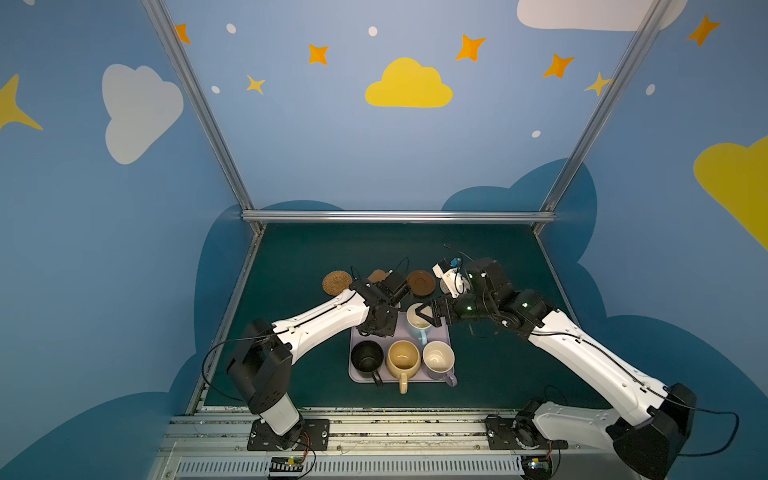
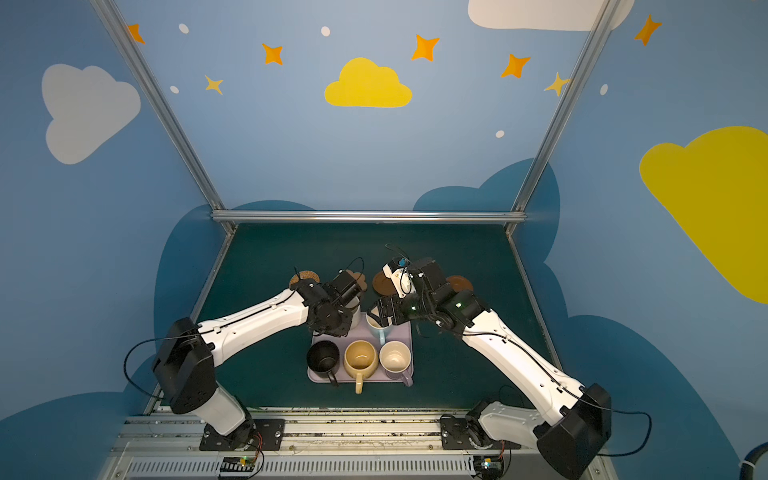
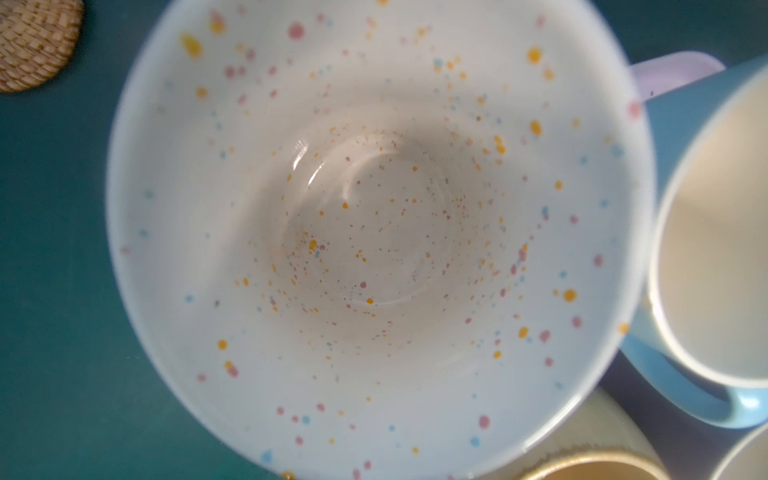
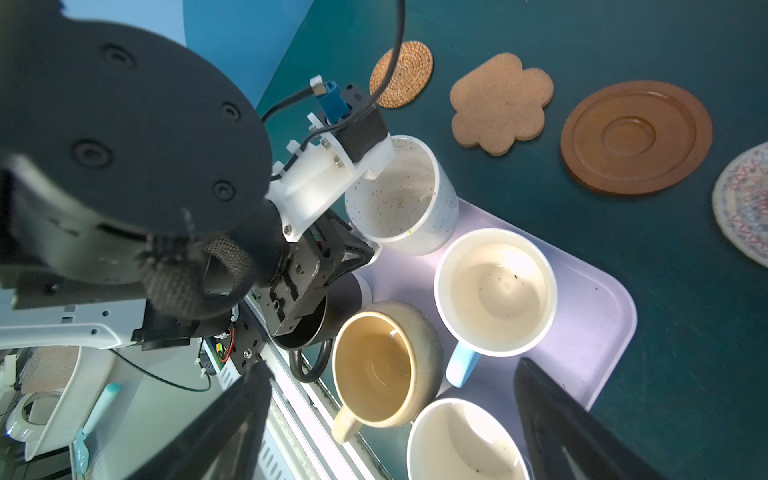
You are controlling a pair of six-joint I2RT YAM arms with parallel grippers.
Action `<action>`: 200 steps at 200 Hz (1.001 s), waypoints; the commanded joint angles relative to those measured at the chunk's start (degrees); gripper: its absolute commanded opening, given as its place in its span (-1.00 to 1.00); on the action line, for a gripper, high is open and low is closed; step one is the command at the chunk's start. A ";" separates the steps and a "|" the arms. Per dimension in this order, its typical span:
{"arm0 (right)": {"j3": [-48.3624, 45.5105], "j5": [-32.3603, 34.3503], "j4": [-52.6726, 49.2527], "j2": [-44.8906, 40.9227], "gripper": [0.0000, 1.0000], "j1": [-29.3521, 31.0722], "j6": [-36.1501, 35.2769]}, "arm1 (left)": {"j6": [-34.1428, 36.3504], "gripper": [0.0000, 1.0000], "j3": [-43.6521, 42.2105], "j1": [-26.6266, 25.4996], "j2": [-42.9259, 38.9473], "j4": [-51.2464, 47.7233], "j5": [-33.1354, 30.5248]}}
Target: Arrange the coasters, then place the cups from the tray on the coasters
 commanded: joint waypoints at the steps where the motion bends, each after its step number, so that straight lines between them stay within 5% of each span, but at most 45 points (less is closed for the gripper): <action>1: -0.81 -0.36 1.79 -1.31 0.82 0.26 0.05 | -0.61 -0.94 2.22 0.89 -3.30 0.77 -0.10; 55: -0.42 1.06 4.57 -1.46 0.82 0.36 1.53 | 0.18 -0.94 4.73 4.24 -6.48 0.35 -0.07; 200: 15.90 -0.37 4.69 15.43 0.82 3.03 3.57 | 6.25 -0.93 10.07 12.56 -6.96 1.50 -1.48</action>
